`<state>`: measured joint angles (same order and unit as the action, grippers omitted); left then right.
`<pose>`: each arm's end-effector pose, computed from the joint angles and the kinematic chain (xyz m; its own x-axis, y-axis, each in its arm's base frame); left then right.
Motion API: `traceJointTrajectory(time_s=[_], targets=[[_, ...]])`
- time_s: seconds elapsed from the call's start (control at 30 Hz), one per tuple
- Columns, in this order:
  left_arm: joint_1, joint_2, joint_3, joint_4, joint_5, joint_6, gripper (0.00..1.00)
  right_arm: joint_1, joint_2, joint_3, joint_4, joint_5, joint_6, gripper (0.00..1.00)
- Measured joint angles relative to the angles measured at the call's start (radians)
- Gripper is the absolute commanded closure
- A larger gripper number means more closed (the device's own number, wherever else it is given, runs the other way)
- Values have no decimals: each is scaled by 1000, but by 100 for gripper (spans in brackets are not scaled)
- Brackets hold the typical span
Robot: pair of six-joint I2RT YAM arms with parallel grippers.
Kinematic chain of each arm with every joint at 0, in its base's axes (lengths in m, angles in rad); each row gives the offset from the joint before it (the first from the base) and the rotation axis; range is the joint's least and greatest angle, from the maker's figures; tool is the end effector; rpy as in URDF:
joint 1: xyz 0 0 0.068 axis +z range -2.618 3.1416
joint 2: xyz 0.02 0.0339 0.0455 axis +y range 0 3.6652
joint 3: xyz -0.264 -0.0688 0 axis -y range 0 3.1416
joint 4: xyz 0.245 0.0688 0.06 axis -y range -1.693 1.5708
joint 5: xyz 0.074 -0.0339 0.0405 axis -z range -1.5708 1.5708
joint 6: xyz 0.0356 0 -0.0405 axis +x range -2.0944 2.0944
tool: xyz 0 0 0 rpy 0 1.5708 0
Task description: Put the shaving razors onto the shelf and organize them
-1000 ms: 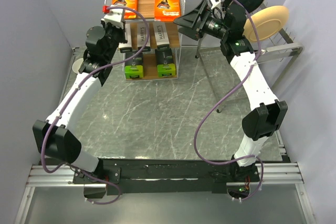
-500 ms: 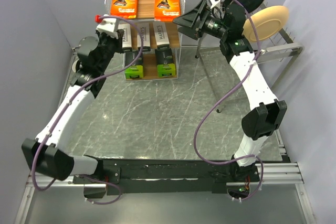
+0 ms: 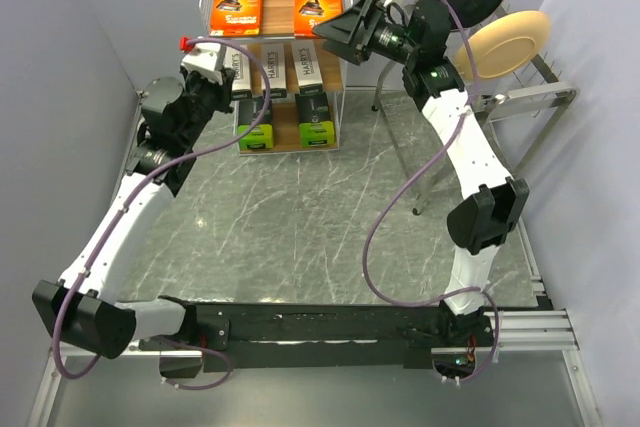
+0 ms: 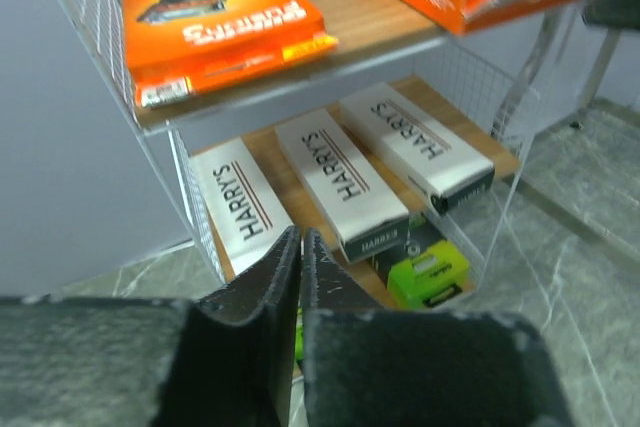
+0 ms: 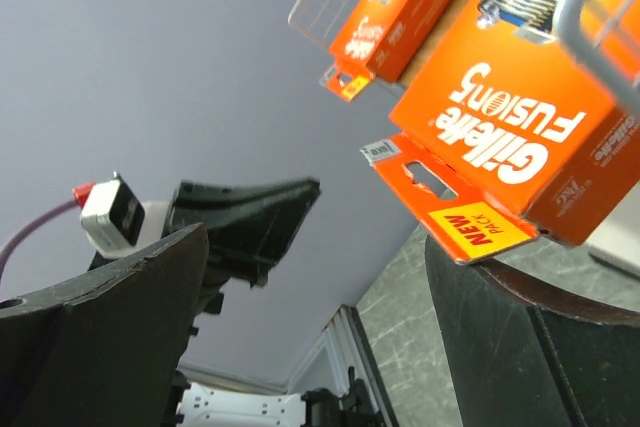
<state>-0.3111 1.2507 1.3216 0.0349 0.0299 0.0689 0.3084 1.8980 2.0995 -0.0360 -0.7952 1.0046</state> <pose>0.2720 -0.0886 0.4529 0.1233 0.0326 -0.9918 0.3266 0.9425 0.0716 0.4024 0.1549 0.4876 -0.6615 0.4094 -0.6284 -0.6064 0.2010 0.7693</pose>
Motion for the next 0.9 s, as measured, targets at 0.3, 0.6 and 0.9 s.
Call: traceJointTrajectory(time_s=[0.3,0.6,0.9], targets=[[0,-70,-43,-70,9,43,96,-3,58,106,18,16,-8,4],[0,-95,-69,-130,43,70,1,-5,15,-13,73,-60,-32,0],[18,-350,-348,-158,-150,5,1,-2,-246,-308,-250,129,-406,0]])
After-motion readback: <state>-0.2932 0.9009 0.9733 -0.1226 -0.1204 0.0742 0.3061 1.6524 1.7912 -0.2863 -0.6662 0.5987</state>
